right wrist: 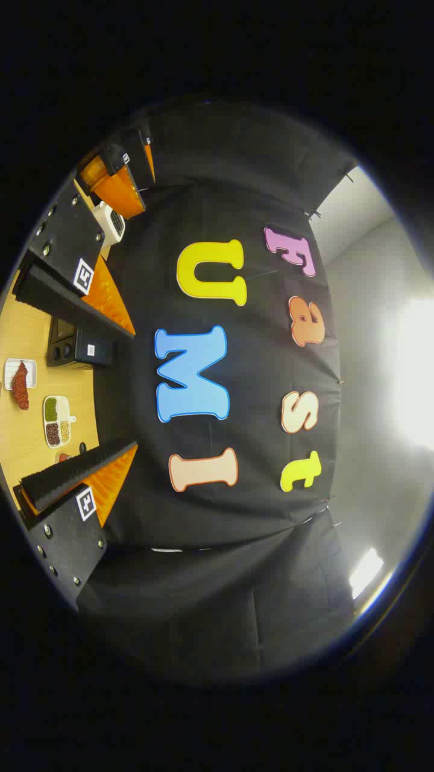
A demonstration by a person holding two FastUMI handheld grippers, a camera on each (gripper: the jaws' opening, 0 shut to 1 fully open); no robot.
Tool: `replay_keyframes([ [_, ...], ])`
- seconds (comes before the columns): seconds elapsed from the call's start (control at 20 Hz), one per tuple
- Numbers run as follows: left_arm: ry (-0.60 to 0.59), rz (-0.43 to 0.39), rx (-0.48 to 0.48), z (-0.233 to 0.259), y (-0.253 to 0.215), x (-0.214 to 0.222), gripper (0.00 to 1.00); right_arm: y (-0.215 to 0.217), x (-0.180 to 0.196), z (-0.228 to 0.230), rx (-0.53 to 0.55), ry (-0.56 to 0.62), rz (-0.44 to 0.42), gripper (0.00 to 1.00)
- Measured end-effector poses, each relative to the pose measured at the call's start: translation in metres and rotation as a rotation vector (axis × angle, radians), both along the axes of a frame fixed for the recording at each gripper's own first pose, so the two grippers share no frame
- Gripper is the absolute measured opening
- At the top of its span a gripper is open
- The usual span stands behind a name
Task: Open the electric oven with the left hand, put the food in, and close the electric oven.
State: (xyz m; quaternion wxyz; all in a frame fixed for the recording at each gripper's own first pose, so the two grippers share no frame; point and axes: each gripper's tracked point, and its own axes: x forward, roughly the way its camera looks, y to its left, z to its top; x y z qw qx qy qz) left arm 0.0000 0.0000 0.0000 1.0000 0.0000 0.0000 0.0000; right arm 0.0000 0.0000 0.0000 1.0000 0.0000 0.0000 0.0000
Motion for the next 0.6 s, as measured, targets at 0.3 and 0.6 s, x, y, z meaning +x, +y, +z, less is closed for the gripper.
replay_keyframes([
  [0.3,0.014,-0.023,0.006,-0.007,-0.004,-0.003,1.00,-0.006,0.001,-0.008,0.022,0.018,-0.022,0.99],
  [0.6,0.016,-0.020,0.009,-0.010,0.002,0.001,1.00,-0.002,0.002,-0.015,0.032,0.034,-0.028,1.00],
])
